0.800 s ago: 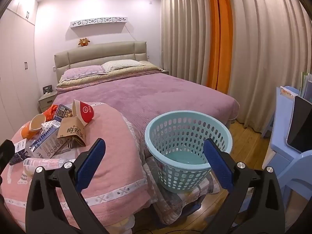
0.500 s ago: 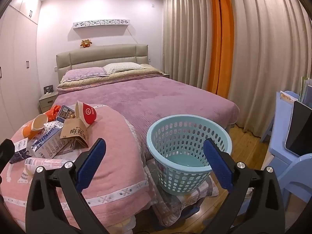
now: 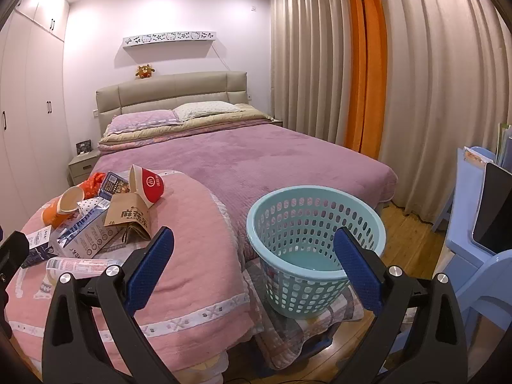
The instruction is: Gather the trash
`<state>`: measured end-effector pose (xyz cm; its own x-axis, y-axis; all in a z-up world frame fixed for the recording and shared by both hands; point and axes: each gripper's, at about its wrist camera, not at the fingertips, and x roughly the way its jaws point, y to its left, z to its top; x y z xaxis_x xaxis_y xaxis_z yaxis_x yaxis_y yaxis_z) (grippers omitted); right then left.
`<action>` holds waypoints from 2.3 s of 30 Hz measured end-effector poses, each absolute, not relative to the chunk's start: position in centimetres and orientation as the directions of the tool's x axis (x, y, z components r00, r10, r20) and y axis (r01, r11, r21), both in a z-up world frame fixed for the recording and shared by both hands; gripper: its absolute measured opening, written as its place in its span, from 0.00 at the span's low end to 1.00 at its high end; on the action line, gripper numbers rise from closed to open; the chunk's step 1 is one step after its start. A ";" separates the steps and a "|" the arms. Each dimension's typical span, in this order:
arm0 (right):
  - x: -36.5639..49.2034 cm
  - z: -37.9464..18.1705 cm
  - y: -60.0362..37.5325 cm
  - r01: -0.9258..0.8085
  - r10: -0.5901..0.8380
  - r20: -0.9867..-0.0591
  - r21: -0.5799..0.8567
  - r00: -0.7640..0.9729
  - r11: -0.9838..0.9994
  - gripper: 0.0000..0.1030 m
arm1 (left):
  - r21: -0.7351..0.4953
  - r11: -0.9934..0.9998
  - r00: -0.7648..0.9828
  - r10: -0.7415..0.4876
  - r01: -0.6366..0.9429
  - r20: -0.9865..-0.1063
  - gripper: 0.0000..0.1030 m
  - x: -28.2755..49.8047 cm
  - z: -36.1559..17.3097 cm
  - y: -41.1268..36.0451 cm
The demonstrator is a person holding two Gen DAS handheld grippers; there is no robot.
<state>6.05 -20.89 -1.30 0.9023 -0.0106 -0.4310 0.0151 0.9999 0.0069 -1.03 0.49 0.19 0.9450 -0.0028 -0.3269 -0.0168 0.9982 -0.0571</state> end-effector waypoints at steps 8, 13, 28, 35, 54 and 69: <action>6.1 -1.2 -20.5 0.002 0.001 -0.430 0.008 0.903 1.000 0.92 | -0.068 0.997 0.948 0.007 -0.030 -0.319 0.93 -1.1 0.3 1.0; 6.1 -1.2 -20.3 0.001 0.002 -0.431 0.006 0.902 1.000 0.92 | -0.076 0.997 0.945 0.007 -0.033 -0.326 0.93 -1.0 0.3 1.4; 6.0 -1.2 -20.0 -0.013 0.012 -0.436 0.001 0.900 1.000 0.87 | -0.089 0.995 0.943 0.011 -0.043 -0.332 0.93 -1.3 0.3 1.9; 6.0 -1.3 -19.8 -0.023 0.020 -0.440 0.000 0.898 1.000 0.84 | -0.092 0.995 0.942 0.013 -0.046 -0.335 0.93 -1.3 0.2 2.0; 8.2 -2.5 -13.8 -0.257 0.227 -0.494 0.007 0.840 0.966 0.49 | -0.033 0.952 0.876 0.268 -0.306 -0.400 0.93 -1.0 -1.0 10.6; 14.6 -6.6 -7.1 -0.530 0.488 -0.665 0.160 0.565 0.833 0.59 | -0.157 0.940 0.790 0.157 -0.304 -0.593 0.93 5.8 -3.3 26.2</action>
<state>14.60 -7.14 -6.58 0.5655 0.4876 -0.6652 -0.5300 0.8328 0.1600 5.83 26.22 -3.33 0.7900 0.1568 -0.5928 -0.3041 0.9397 -0.1567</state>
